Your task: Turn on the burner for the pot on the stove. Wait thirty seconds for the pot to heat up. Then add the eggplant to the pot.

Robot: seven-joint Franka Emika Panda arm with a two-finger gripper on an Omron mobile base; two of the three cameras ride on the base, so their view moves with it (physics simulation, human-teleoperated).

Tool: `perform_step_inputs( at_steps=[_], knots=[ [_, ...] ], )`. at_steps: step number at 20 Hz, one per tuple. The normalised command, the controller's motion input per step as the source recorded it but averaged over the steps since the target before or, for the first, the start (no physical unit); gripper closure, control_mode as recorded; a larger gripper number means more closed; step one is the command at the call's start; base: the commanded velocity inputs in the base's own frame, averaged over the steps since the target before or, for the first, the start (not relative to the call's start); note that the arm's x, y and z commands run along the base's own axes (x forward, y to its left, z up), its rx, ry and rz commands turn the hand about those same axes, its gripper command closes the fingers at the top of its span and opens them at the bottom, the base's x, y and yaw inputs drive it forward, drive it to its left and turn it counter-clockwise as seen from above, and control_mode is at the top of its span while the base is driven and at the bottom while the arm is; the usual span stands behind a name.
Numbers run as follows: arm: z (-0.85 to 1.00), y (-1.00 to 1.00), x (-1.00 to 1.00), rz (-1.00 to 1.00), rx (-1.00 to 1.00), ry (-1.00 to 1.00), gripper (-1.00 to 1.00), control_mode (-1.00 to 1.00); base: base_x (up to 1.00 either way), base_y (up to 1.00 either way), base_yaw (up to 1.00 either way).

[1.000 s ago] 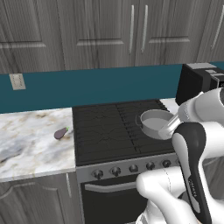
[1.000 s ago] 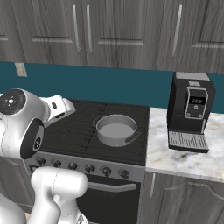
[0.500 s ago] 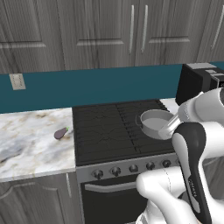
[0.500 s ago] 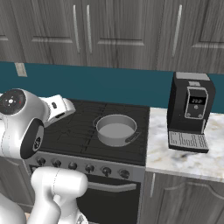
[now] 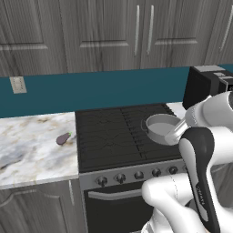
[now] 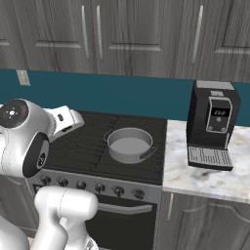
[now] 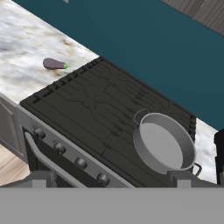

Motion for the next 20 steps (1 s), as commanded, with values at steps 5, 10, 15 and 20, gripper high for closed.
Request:
perform_step_inputs(
  at_steps=[5, 10, 15, 20],
  knots=[
    [0.00, 0.00, 0.00, 0.00, 0.00, 0.00, -1.00, -1.00, 0.00, 0.00, 0.00],
    [0.00, 0.00, 0.00, 0.00, 0.00, 0.00, -1.00, -1.00, 0.00, 0.00, 0.00],
    [0.00, 0.00, 0.00, 0.00, 0.00, 0.00, -1.00, -1.00, 0.00, 0.00, 0.00],
    [0.00, 0.00, 0.00, 0.00, 0.00, 0.00, -1.00, -1.00, 0.00, 0.00, 0.00]
  ],
)
